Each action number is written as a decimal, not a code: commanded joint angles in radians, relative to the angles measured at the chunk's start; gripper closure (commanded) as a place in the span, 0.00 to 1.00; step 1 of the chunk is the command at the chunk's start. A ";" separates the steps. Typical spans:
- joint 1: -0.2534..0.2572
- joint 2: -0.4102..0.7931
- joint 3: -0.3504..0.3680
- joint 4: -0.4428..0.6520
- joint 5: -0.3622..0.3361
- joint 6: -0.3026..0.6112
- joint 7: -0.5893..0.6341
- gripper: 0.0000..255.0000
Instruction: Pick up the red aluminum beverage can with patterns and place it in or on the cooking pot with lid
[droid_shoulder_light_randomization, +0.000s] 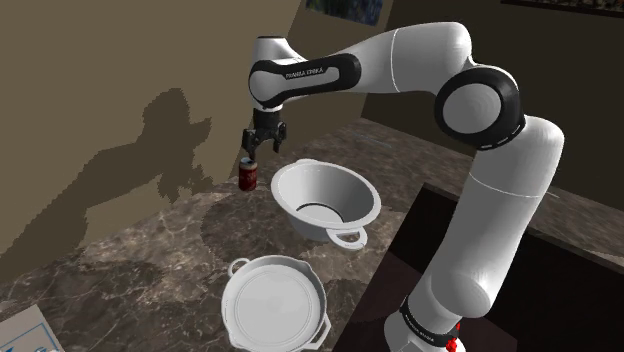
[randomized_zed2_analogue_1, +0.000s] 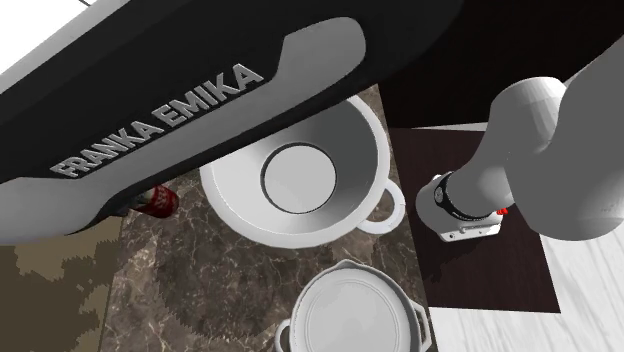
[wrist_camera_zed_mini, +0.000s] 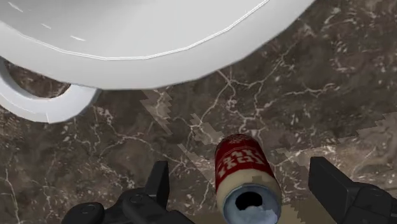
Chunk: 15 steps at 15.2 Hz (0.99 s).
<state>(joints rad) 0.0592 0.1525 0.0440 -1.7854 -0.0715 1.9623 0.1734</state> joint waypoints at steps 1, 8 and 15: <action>0.008 0.081 0.004 0.077 -0.006 0.003 0.014 0.00; 0.015 0.204 0.003 0.159 -0.014 0.041 0.026 0.00; 0.013 0.219 0.002 0.132 -0.016 0.083 0.027 0.00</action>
<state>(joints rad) 0.0727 0.3707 0.0461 -1.6533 -0.0876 2.0436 0.2007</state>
